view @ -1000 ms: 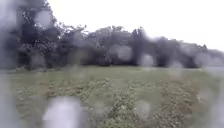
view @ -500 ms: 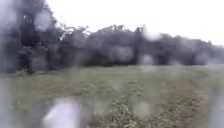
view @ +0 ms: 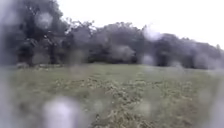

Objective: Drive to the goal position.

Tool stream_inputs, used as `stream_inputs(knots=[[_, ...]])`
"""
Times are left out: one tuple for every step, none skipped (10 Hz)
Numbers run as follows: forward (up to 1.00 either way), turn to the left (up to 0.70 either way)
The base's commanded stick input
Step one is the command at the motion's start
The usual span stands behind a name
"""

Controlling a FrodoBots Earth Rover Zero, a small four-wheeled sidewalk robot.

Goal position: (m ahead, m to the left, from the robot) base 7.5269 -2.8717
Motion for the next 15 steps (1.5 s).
stream_inputs(knots=[[0.85, -0.04], [0.85, -0.22], [0.85, -0.34], [0.85, -0.34], [0.85, -0.34], [0.85, -0.34], [0.85, -0.34], [0.85, -0.34], [0.85, -0.34], [0.85, -0.34], [0.85, -0.34], [0.85, -0.34], [0.85, -0.34], [0.85, -0.34], [0.85, -0.34]])
